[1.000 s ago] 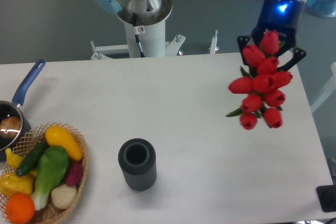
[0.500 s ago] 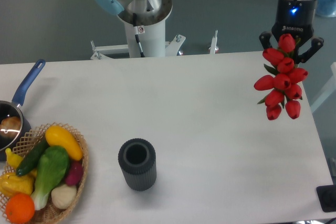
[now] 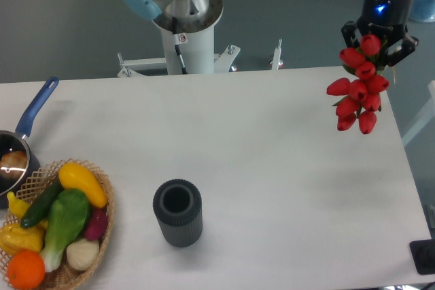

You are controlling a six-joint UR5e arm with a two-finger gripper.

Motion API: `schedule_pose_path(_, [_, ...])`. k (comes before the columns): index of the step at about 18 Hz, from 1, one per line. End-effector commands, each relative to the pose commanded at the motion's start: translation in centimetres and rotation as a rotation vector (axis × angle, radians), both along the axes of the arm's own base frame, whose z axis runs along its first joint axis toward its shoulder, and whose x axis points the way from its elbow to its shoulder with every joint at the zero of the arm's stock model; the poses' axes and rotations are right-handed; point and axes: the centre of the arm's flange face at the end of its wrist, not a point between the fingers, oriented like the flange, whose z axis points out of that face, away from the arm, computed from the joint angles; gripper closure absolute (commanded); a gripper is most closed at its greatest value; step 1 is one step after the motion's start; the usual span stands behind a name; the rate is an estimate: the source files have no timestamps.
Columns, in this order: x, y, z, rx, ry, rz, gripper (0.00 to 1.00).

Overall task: Pick up the flowers from the vase
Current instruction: 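Carry the held tulips up and away from the vase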

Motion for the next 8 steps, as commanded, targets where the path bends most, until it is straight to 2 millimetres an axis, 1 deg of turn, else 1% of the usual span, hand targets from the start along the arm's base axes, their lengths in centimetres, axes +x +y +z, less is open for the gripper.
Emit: schedule_pose_path(8, [0.28, -0.17, 0.34, 0.007, 0.002, 0.003, 0.75])
